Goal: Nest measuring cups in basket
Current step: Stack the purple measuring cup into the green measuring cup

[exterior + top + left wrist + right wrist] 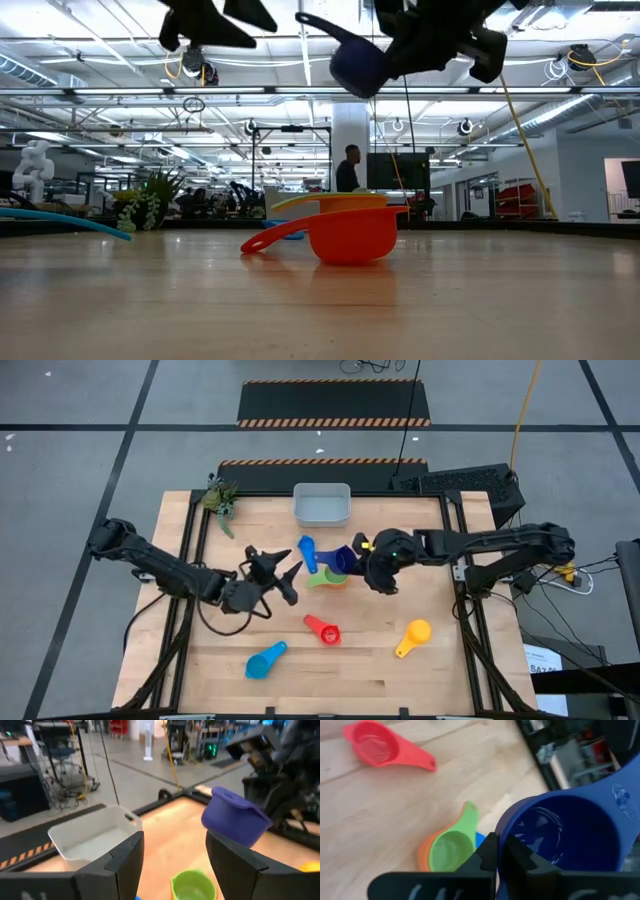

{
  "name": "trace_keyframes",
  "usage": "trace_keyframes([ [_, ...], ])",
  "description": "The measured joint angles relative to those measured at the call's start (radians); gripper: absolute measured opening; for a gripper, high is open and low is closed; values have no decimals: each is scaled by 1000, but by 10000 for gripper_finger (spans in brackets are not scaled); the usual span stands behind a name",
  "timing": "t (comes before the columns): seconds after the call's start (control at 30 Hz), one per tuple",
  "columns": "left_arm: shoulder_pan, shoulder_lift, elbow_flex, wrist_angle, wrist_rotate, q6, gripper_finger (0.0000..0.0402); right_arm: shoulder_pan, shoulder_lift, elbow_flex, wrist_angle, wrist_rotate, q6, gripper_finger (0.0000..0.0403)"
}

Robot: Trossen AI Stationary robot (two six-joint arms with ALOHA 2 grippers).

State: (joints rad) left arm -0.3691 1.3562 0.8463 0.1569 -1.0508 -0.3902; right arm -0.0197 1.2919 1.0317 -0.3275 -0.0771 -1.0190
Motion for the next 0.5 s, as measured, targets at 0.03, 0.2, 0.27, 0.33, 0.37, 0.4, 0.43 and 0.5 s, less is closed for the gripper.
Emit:
trace_keyframes([
  [0.03, 7, 6, 0, -25, 27, -22, 214, -3, 5, 5, -12, -3, -7, 0],
  [0.2, 30, 59, 0, -89, 108, -74, 224, -18, 11, 7, -69, -4, -21, 0],
  [0.27, 35, 88, 1, -85, 117, -70, 236, -20, 11, 7, -116, -4, -21, 0],
  [0.33, 35, 120, 1, -89, 122, -64, 253, -21, 11, 7, -160, -3, -21, 0],
  [0.37, 35, 135, 1, -87, 128, -64, 262, -20, 10, 7, -180, -3, -21, 0],
  [0.4, 35, 149, 1, -87, 129, -63, 272, -20, 10, 7, -197, -3, -22, 0],
  [0.43, 35, 163, 1, -87, 131, -60, 282, -20, 9, 7, -211, -3, -22, 0],
  [0.5, 37, 193, 1, -87, 131, -59, 302, -20, 9, 7, -223, -3, -22, 0],
])
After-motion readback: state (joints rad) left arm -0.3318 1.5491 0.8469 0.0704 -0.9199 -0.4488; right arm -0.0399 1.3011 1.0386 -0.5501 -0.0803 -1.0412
